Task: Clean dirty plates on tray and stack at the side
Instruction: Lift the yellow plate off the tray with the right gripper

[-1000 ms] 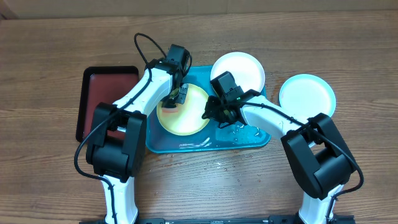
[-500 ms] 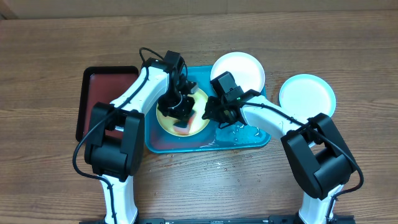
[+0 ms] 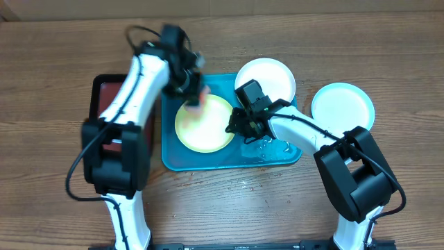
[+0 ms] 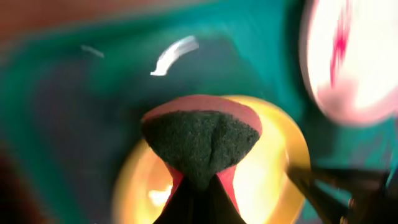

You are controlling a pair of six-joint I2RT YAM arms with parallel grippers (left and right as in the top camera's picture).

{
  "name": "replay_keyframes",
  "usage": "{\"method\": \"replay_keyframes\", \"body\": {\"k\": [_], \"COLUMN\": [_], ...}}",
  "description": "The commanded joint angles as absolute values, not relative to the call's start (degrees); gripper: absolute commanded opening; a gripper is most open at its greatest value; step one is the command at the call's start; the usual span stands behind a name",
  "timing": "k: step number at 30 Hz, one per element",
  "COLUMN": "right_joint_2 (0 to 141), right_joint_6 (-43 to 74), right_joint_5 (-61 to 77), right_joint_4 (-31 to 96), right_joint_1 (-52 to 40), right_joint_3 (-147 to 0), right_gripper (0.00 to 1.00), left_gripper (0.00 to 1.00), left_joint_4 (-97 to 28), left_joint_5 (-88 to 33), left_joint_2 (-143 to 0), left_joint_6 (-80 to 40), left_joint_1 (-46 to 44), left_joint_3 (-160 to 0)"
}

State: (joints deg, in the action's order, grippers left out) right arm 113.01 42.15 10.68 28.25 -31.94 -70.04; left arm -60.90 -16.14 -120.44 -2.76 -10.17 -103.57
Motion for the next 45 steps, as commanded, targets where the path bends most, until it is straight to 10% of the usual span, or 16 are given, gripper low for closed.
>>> {"method": "replay_keyframes", "body": {"k": [1, 31, 45], "right_joint_2": [112.49, 105.75, 105.75], "right_joint_6": [38.33, 39.59, 60.29], "right_joint_5": [11.05, -57.28, -79.35], "right_joint_4": [31.55, 73.71, 92.03], "right_joint_1": [-31.79, -53.39, -58.85], "right_joint_3": [-74.41, -95.39, -96.20], "right_gripper": [0.04, 0.04, 0.04], "left_gripper": [0.04, 0.04, 0.04], "left_joint_4": [-63.02, -68.79, -68.82], "left_joint_5": [-12.91, -12.88, -12.88], "left_joint_2": [-120.62, -120.64, -120.64], "left_joint_6": [-6.44, -6.44, -6.44], "left_joint_1": [-7.81, -7.25, -7.27], "left_joint_3": [-110.59, -112.60, -112.60]}}
